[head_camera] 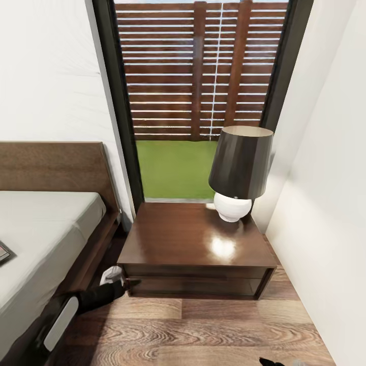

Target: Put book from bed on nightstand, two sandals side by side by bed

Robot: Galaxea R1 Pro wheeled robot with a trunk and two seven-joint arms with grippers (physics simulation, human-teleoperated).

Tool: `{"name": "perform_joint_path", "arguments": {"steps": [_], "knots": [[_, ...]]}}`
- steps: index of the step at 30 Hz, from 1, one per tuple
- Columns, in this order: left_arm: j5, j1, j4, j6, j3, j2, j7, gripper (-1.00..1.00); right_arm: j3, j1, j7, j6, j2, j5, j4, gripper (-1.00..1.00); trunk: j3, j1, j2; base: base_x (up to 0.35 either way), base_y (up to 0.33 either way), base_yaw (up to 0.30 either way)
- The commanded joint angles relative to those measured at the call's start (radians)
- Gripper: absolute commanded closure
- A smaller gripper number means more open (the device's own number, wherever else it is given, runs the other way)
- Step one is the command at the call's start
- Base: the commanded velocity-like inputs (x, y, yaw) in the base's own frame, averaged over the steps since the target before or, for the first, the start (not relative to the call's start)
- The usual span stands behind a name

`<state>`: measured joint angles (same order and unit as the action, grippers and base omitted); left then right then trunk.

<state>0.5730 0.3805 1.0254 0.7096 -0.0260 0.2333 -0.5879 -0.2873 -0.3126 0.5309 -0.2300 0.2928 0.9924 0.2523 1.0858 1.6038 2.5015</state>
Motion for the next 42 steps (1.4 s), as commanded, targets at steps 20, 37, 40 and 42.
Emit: {"name": "perform_joint_path", "arguments": {"steps": [20, 37, 40, 42], "knots": [[0.069, 0.269, 0.080, 0.296, 0.120, 0.020, 0.007, -1.00, -0.004, 0.000, 0.002, -0.041, 0.003, 0.008, 0.094, -1.00, 0.001, 0.000, 0.000, 0.000, 0.000, 0.000], [0.070, 0.601, -0.048, 0.310, 0.131, 0.108, 0.137, -1.00, -0.008, 0.001, 0.001, -0.041, -0.005, 0.005, 0.100, -1.00, 0.001, 0.000, 0.000, 0.000, 0.000, 0.000], [0.071, 0.653, -0.094, 0.310, 0.130, 0.149, 0.149, -1.00, -0.009, 0.001, 0.002, -0.041, -0.005, 0.005, 0.100, -1.00, 0.001, 0.000, 0.000, 0.000, 0.000, 0.000], [0.071, 0.682, -0.121, 0.311, 0.130, 0.178, 0.153, -1.00, -0.009, 0.001, 0.003, -0.041, -0.005, 0.005, 0.100, -1.00, 0.001, 0.000, 0.000, 0.000, 0.000, 0.000]]}}
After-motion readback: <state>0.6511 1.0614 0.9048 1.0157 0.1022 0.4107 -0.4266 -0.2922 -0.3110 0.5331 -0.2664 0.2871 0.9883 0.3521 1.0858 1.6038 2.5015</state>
